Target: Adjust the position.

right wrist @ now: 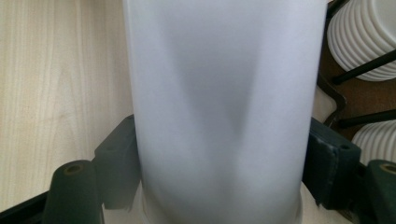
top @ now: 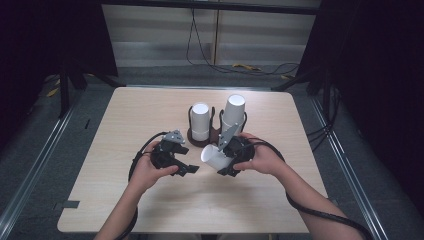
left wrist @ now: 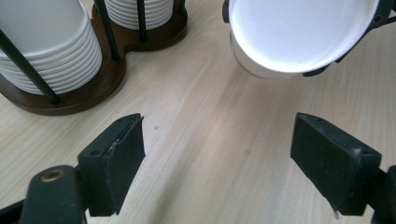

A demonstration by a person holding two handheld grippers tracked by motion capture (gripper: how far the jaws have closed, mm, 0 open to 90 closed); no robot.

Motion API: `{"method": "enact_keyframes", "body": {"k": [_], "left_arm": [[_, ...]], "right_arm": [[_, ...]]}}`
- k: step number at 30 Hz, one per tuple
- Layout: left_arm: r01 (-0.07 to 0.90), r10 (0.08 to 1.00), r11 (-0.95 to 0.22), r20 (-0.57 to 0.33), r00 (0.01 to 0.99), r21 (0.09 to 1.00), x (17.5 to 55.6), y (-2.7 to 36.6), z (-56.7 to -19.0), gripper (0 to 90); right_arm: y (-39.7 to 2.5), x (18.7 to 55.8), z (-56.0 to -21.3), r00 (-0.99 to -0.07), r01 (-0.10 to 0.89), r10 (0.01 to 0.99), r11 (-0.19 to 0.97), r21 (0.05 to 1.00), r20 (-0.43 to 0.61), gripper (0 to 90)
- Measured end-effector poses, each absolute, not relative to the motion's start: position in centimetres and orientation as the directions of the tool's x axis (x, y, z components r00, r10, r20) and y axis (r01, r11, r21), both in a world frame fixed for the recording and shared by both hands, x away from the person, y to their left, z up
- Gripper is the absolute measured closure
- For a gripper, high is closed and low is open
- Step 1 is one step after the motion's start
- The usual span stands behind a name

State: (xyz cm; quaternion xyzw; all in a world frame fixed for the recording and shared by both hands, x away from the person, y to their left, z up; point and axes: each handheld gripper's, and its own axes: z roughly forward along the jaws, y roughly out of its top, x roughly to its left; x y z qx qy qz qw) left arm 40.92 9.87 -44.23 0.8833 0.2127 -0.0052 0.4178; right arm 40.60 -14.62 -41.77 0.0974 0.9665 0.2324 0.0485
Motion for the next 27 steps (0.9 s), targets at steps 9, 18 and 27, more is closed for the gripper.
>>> {"method": "enact_keyframes", "body": {"k": [9, 18, 27], "left_arm": [[0.376, 0.368, -0.563, -0.185, 0.911, 0.736, 40.89, 9.81, -44.2, 17.6], [0.368, 0.355, -0.557, -0.188, 0.916, 0.744, 40.78, 9.51, -44.3, 17.5], [0.365, 0.35, -0.548, -0.189, 0.917, 0.753, 40.7, 9.55, -44.15, 17.6]], "right_arm": [[-14.5, 40.59, -41.67, -0.98, 0.157, 0.195, 0.892, 0.424, -0.047, 24.4], [-14.35, 40.7, -41.29, -0.984, 0.135, 0.168, 0.914, 0.383, -0.056, 24.6], [-13.86, 40.73, -41.16, -0.989, 0.096, 0.126, 0.94, 0.327, -0.071, 24.6]]}}
